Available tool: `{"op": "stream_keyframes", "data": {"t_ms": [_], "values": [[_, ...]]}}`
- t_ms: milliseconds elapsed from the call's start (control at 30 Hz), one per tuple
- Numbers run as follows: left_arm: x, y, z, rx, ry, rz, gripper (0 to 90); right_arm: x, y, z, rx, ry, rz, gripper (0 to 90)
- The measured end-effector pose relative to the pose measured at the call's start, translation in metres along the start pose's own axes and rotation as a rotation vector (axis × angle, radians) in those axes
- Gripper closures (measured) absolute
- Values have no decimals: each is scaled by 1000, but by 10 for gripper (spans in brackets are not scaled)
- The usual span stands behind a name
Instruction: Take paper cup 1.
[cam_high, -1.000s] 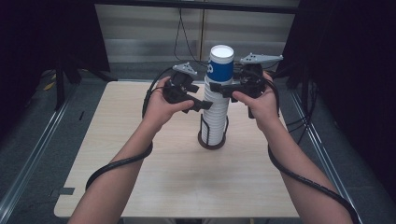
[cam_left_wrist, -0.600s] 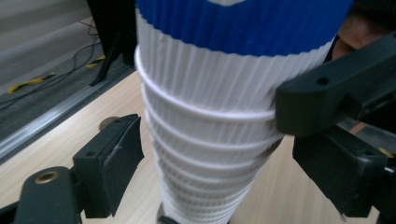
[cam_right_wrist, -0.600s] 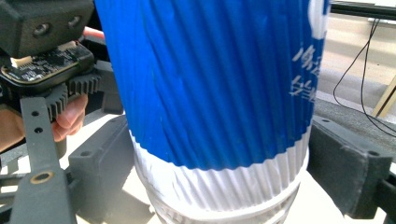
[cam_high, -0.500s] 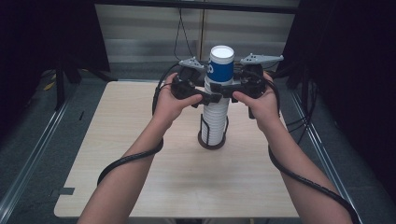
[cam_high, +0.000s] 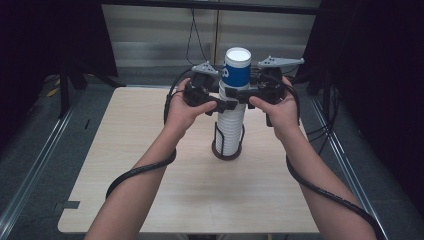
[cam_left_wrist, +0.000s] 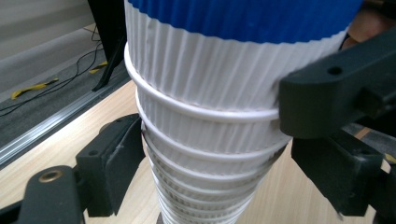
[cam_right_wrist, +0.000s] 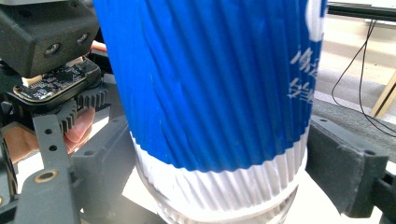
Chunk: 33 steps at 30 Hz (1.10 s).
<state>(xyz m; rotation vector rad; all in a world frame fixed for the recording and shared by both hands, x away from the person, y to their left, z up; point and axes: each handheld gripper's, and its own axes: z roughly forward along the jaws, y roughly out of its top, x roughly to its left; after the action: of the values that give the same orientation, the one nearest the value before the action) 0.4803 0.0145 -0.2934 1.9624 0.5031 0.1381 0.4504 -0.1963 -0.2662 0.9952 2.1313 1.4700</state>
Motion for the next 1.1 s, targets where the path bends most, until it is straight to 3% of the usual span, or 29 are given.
{"op": "stream_keyframes", "data": {"t_ms": [200,467,800,1100], "values": [[0,3,0,-37,7,-11,153,0,-1,0,-7,0,0,140],[-1,2,3,-45,3,-12,152,0,-1,-2,-24,-3,9,147],[-2,3,3,-30,2,5,153,1,9,-8,-66,8,15,170],[0,-1,0,-23,-8,-11,167,2,19,-13,-81,18,9,176]]}}
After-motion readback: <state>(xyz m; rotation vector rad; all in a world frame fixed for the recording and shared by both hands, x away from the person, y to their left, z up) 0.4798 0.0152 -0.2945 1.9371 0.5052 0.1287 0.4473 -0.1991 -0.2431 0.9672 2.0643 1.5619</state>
